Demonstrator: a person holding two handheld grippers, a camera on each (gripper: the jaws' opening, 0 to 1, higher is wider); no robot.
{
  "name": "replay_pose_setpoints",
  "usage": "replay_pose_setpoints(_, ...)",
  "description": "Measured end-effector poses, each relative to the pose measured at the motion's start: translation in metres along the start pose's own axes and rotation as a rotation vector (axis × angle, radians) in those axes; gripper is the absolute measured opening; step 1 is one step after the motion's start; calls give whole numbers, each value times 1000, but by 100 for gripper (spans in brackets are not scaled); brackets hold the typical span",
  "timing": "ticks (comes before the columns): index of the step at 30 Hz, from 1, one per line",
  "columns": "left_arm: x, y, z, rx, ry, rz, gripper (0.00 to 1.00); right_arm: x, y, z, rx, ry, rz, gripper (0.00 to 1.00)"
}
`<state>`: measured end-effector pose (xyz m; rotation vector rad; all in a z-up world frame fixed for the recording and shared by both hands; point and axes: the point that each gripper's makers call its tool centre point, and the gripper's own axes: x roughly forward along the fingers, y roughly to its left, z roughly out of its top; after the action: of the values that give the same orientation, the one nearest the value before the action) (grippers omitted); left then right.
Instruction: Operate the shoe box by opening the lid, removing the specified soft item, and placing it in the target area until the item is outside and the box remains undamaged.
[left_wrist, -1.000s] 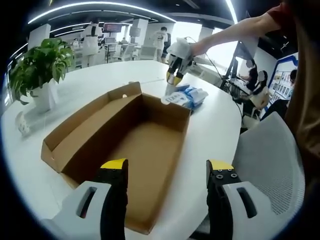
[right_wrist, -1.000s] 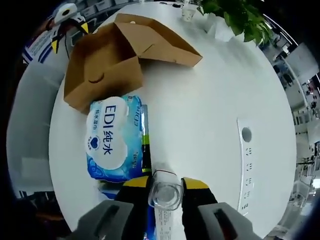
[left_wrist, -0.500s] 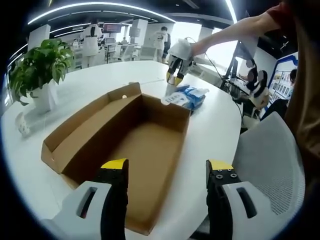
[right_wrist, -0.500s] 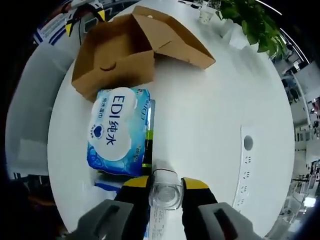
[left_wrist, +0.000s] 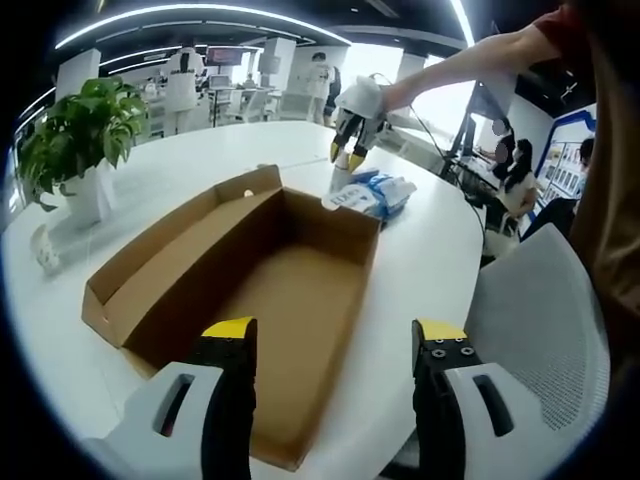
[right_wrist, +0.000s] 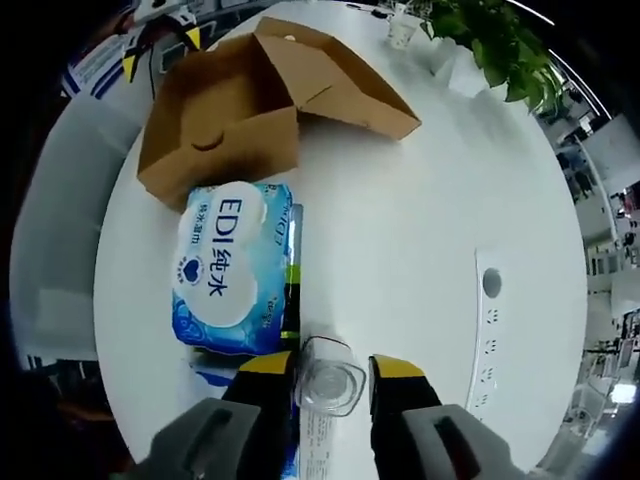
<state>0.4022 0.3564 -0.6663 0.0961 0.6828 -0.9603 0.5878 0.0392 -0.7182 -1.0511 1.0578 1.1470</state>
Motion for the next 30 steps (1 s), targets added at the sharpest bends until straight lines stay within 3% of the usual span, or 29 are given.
replay_pose_setpoints(12,1,-3,2,3,-2,-7,63,-6,0,-3,133,-40,-5,26)
replay_pose_setpoints(17,-1,-3,3,3,-4,-5,63,-8,0,-2,168,-58,-14,21)
replay_pose_setpoints(30,-3,-2,3,3,-3,0,63,-7,-1,-4,89,-46,3,18)
